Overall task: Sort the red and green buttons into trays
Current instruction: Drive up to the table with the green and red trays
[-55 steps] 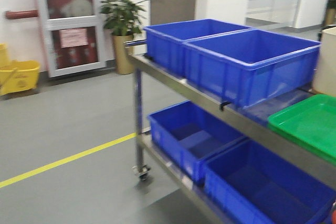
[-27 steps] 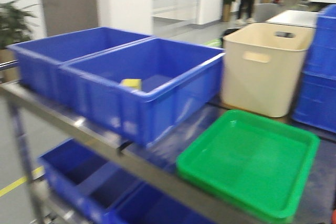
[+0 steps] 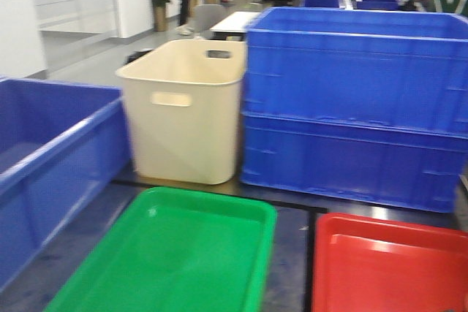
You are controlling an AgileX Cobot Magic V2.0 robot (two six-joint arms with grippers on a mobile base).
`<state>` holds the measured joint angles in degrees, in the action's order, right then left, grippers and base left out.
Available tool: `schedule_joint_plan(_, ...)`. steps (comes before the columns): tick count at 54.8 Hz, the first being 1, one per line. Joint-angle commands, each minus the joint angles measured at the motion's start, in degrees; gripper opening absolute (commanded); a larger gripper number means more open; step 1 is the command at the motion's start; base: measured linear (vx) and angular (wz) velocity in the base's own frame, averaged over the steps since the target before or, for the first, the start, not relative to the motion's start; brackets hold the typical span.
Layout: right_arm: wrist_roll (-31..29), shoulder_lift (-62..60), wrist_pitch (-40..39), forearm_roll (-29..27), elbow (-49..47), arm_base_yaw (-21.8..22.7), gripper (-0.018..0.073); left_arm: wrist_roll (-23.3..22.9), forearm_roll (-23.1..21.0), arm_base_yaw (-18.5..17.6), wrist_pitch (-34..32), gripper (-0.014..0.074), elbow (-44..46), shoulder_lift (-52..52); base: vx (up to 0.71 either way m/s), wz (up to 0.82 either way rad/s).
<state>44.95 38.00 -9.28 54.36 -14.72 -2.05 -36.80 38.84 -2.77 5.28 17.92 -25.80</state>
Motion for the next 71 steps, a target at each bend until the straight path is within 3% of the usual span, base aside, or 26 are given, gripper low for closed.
schedule_joint_plan(1, -0.10, -0.07, -3.22, -0.27, -1.79, 0.33, -0.0008, -0.55, -0.17, -0.14, -4.01, 0.0000, 1.79, -0.19, 0.16, -0.62)
schedule_joint_plan(19, -0.10, -0.07, -3.29, -0.27, -1.79, 0.33, -0.0008, -0.55, -0.17, -0.14, -4.01, 0.0000, 1.79, -0.19, 0.09, -0.34)
schedule_joint_plan(55, -0.10, -0.07, -3.21, -0.27, -1.79, 0.33, -0.0008, -0.55, -0.17, -0.14, -4.01, 0.0000, 1.79, -0.19, 0.00, -0.02)
schedule_joint_plan(71, -0.10, -0.07, -3.43, -0.27, -1.79, 0.33, -0.0008, -0.55, -0.17, -0.14, -7.76, 0.0000, 1.79, -0.19, 0.00, 0.00)
